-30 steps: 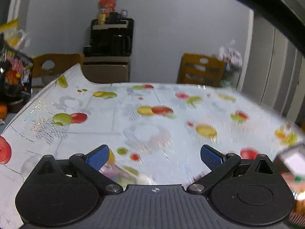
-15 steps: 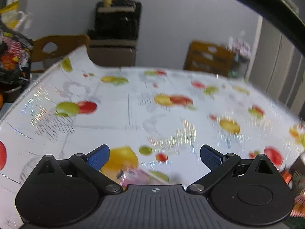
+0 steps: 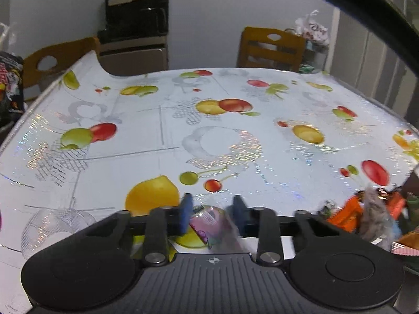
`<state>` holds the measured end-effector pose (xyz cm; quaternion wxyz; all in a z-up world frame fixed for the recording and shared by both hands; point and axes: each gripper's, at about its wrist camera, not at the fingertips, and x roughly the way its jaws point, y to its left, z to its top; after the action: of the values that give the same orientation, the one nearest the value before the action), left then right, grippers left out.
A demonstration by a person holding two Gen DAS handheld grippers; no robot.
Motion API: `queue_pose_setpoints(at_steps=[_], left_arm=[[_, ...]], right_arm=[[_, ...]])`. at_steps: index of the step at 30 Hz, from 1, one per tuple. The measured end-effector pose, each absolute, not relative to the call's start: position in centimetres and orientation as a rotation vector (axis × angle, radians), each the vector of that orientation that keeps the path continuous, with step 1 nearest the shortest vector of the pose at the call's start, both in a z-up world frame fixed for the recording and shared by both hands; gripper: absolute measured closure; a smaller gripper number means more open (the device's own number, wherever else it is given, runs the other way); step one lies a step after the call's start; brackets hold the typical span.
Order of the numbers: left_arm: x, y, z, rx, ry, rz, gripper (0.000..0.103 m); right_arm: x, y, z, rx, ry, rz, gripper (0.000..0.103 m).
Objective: Organize snacks
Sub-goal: 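Move left tool toward pink candy packet while right tool approaches green cracker bag, then close left tool on pink candy packet while right tool grasps green cracker bag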
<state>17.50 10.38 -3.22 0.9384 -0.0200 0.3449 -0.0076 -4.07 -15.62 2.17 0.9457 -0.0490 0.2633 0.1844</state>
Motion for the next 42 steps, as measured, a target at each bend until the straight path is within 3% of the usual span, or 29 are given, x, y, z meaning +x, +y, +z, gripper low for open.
queue_pose_setpoints(at_steps=[1,16,25,27,28,29,31,36,42], left_arm=[[17.5,10.5,-3.2,-0.058,0.712,-0.044,0.088],[15.8,10.0,-3.0,-0.043,0.762,-0.202,0.099],[6.5,7.7,-1.6,0.09,0.727,-0.265,0.1],[4.6,7.2,-1.4,0.114,0.695,-0.244,0.095],[4.0,7.2,-1.2,0.114,0.678,-0.229,0.087],[3.5,7.2,-1.1,0.112,0.66,-0.21,0.071],[3.4,7.4,-0.9,0.105,0.63,-0.155,0.052],[5.7,7.6,-1.3,0.084,0.642,-0.086,0.043],[7.5,7.5,-3.2,0.048,0.693,-0.059,0.043]], right_arm=[[-4.1,-15.7,2.2,-0.101,0.534,0.373,0.013],[-6.7,-17.8,3.7,-0.075,0.499,0.381,0.013],[-7.3,-20.0,2.8,0.019,0.494,0.408,0.013],[-7.1,-19.7,2.6,0.021,0.497,0.428,0.013],[-7.1,-19.7,2.6,0.024,0.497,0.44,0.013],[-7.0,-19.6,2.5,0.027,0.497,0.449,0.013],[-6.8,-19.3,2.5,0.038,0.501,0.463,0.013],[-7.1,-19.2,2.4,0.043,0.501,0.476,0.013],[-7.4,-20.0,2.4,0.039,0.508,0.453,0.013]])
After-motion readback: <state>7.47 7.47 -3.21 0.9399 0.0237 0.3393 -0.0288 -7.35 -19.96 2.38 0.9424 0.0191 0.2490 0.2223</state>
